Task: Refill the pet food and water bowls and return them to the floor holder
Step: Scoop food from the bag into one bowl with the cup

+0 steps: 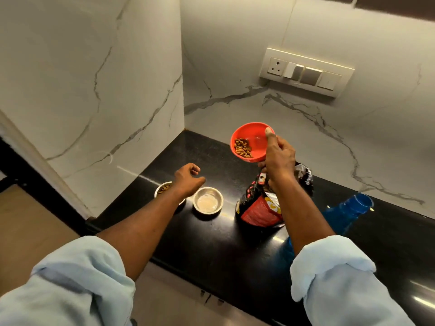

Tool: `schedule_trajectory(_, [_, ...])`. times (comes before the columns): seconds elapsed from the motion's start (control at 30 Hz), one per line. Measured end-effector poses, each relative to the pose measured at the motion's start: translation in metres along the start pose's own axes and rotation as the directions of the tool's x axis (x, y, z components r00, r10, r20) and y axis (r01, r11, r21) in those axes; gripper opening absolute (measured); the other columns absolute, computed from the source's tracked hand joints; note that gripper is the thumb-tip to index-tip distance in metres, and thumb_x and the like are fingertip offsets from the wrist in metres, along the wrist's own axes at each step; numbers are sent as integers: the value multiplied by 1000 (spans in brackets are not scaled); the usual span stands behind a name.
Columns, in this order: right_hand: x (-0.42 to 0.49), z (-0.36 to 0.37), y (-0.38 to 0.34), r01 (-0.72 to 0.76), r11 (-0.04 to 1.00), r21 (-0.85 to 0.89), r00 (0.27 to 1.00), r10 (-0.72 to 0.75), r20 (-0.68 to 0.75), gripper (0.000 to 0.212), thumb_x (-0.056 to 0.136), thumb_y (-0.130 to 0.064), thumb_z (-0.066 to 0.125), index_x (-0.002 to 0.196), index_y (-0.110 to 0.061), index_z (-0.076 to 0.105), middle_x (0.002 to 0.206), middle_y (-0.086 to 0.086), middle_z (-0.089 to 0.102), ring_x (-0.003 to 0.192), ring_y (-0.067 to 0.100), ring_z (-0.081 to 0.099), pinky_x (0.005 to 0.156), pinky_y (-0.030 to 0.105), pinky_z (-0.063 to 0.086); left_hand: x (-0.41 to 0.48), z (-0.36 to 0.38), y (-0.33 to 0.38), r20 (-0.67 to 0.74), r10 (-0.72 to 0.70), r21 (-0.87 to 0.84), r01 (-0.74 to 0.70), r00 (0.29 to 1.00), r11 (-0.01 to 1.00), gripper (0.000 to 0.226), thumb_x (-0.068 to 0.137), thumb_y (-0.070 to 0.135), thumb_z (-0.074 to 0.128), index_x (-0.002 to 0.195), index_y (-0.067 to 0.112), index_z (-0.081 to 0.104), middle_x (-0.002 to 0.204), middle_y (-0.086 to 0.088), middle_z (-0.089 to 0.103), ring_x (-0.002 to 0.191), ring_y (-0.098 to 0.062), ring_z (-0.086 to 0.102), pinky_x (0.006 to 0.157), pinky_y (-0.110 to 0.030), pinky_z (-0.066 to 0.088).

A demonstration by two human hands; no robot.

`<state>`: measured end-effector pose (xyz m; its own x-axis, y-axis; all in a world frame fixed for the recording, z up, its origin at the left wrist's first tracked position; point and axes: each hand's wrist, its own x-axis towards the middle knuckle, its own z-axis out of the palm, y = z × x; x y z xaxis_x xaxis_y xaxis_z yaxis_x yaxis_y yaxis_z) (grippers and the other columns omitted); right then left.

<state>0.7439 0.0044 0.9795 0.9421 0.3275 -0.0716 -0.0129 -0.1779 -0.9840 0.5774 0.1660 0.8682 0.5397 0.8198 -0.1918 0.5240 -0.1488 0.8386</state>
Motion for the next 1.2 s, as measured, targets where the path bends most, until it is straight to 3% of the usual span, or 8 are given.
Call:
schedule_trajectory(0.17, [-16,66,23,55,992,-109,982,-33,188,42,94,-66,64,108,-28,75,97,7,76,56,21,68,38,21,43,2,-43,-53,-236,-330,-119,310,914,943,21,90,29,73,102,12,73,106,-10,74,104,-30,70,83,-30,49])
schedule_trajectory(0.27, [-26,95,41,118,975,-187,966,-69,251,44,93,-70,64,113,-32,75,92,1,76,56,16,72,43,24,53,-6,-55,-81,-268,-420,-135,398,867,907,16,89,27,70,93,12,74,103,-11,76,89,-27,67,74,-28,45])
schedule_trajectory(0.5, [-40,138,95,158,948,-277,931,-49,363,27,91,-71,65,102,-46,69,92,-1,76,67,16,76,64,41,67,-12,-61,-122,-204,-518,-256,466,831,847,18,91,28,73,80,14,72,91,-12,78,84,-30,76,70,-34,62])
schedule_trajectory(0.6, [-39,147,112,176,942,-284,924,-58,379,20,91,-69,67,97,-50,67,89,-8,75,77,14,75,73,47,67,-10,-55,-124,-99,-524,-294,478,846,828,19,95,29,72,94,10,75,93,-9,80,73,-22,76,48,-21,48])
schedule_trajectory(0.83, [-42,165,128,388,852,-351,864,-204,460,63,84,-76,70,133,-36,69,115,-9,75,103,8,71,86,33,63,-3,-48,-119,-67,-578,-349,524,813,777,13,93,24,75,93,11,80,89,-8,81,79,-23,80,53,-24,50])
schedule_trajectory(1.0, [-39,177,131,552,730,-404,778,-276,564,71,85,-77,68,143,-37,60,131,-5,70,119,16,65,97,43,58,0,-52,-120,-36,-591,-356,542,806,761,10,94,20,74,94,10,78,89,-7,81,76,-20,80,44,-21,49])
schedule_trajectory(1.13, [-38,178,135,638,625,-449,726,-294,622,69,88,-74,67,146,-39,56,125,-3,67,113,18,63,92,44,57,2,-51,-123,-23,-584,-375,534,812,758,6,95,11,72,90,10,76,90,-10,80,80,-25,80,72,-32,65])
schedule_trajectory(1.2, [-37,176,138,658,596,-461,714,-299,633,69,89,-73,67,148,-39,55,125,-2,67,113,19,63,90,43,57,3,-50,-125,-30,-580,-385,527,814,758,11,95,11,73,84,13,74,89,-9,80,82,-26,80,76,-33,65])
